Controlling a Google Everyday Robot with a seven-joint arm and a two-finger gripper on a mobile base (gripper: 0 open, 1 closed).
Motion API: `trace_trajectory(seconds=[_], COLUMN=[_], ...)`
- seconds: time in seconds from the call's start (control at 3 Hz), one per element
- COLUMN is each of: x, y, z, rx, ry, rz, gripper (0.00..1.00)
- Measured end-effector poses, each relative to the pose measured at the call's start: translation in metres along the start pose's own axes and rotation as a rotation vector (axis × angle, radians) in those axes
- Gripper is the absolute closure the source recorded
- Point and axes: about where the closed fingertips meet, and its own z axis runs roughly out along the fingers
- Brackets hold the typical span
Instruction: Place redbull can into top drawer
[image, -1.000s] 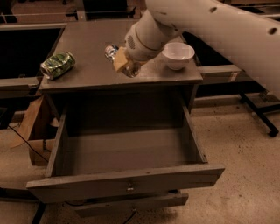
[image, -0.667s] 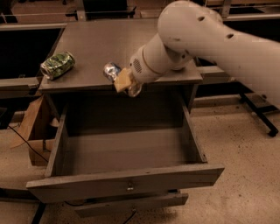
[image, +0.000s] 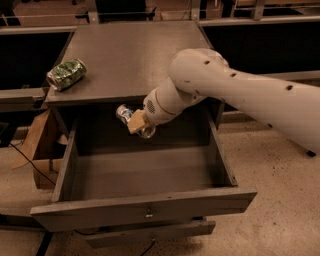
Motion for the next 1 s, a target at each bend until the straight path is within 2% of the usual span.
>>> trace_trajectory(seconds=[0.33, 0.67, 1.0], x=[0.019, 0.024, 0.036], y=[-0.014, -0.022, -0.023], z=[0.067, 0.108, 0.141], rx=[0.026, 0.056, 0.081], ry=[0.083, 0.101, 0.126], rz=[0.078, 0.137, 0.164], gripper=[1.0, 1.0, 0.81])
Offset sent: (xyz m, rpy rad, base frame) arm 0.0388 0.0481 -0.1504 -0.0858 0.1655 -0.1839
